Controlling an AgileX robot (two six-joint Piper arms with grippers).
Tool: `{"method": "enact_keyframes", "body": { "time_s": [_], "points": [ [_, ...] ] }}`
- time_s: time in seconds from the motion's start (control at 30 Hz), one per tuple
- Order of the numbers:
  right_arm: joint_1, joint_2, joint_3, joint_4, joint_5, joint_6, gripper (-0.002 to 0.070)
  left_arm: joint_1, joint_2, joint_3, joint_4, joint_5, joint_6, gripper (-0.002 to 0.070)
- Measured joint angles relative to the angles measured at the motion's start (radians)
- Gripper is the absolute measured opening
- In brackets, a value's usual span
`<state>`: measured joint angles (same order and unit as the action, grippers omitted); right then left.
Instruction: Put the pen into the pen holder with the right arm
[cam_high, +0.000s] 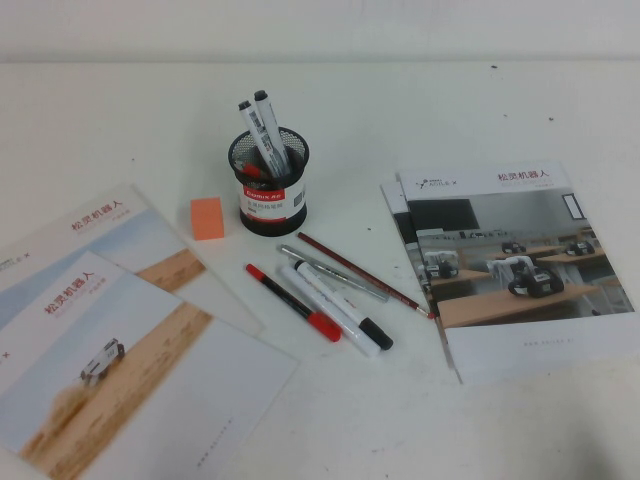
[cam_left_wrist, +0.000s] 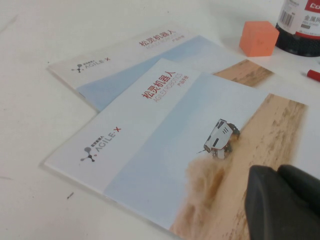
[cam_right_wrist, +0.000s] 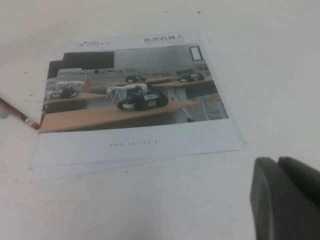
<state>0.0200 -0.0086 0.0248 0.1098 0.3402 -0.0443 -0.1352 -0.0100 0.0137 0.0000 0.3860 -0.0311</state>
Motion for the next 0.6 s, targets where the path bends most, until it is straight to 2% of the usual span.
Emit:
{"method": "enact_keyframes", "body": {
  "time_s": [0.6],
  "points": [
    [0.0, 0.0, 0.0, 0.009, 0.004, -0.025, -0.002, 0.0, 0.0, 0.0, 0.0, 0.0, 0.0, -0.0001]
  ]
}}
